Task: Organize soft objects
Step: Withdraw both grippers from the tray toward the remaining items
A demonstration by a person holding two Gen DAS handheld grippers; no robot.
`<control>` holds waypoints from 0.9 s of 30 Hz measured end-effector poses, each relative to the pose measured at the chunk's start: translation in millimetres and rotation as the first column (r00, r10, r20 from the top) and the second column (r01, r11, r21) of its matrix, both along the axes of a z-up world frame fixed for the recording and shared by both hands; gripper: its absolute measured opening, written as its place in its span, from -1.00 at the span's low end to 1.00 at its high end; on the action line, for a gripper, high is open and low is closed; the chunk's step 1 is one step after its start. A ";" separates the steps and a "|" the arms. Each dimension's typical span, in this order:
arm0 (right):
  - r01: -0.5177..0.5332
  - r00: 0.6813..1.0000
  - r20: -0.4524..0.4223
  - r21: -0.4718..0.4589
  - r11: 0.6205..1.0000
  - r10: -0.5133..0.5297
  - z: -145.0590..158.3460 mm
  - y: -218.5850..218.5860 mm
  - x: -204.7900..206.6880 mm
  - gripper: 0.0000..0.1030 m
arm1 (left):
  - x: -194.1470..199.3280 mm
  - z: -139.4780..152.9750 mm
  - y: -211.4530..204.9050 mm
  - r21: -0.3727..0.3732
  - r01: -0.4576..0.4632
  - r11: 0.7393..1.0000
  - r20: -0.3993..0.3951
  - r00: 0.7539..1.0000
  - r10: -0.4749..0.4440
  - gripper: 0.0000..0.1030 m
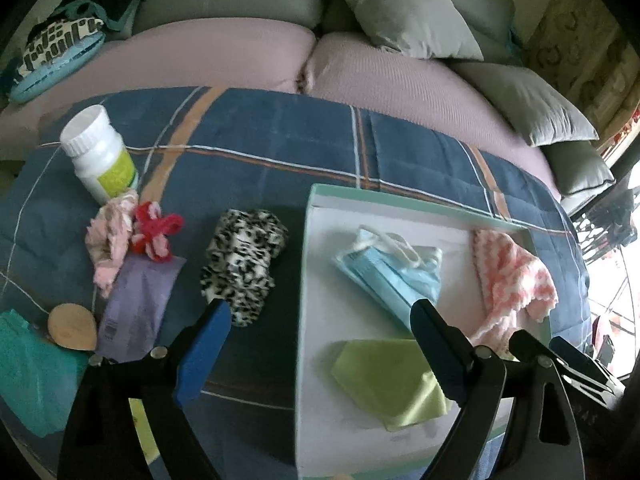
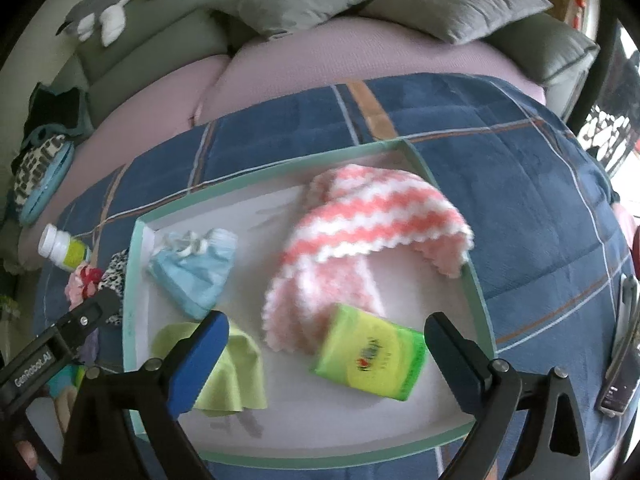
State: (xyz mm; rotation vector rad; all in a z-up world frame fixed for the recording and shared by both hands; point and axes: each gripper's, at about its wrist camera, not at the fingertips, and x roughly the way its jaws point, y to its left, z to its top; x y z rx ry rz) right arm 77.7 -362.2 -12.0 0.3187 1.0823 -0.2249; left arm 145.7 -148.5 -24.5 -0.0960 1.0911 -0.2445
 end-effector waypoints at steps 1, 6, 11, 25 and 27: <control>-0.009 1.000 0.005 -0.001 1.000 0.009 1.6 4.7 1.4 0.94 | 1.0 0.6 4.3 0.002 -0.009 1.000 0.003 1.000 0.009 0.78; -0.040 0.999 0.030 0.011 0.999 0.039 7.6 24.4 7.3 0.94 | 5.0 7.3 31.9 0.056 -0.055 0.997 0.019 0.998 0.055 0.78; -0.074 0.997 0.035 0.008 0.997 0.073 9.4 44.8 13.0 0.94 | 4.5 17.0 64.6 0.114 -0.101 0.988 0.029 0.995 0.099 0.78; -0.209 0.975 0.090 0.035 0.977 0.205 17.1 112.2 29.2 0.94 | -10.9 46.2 163.5 0.078 -0.295 0.952 0.087 0.954 0.289 0.78; -0.227 0.970 0.094 0.035 0.973 0.223 17.5 122.5 31.8 0.94 | -11.6 46.4 178.2 0.067 -0.326 0.943 0.081 0.944 0.320 0.78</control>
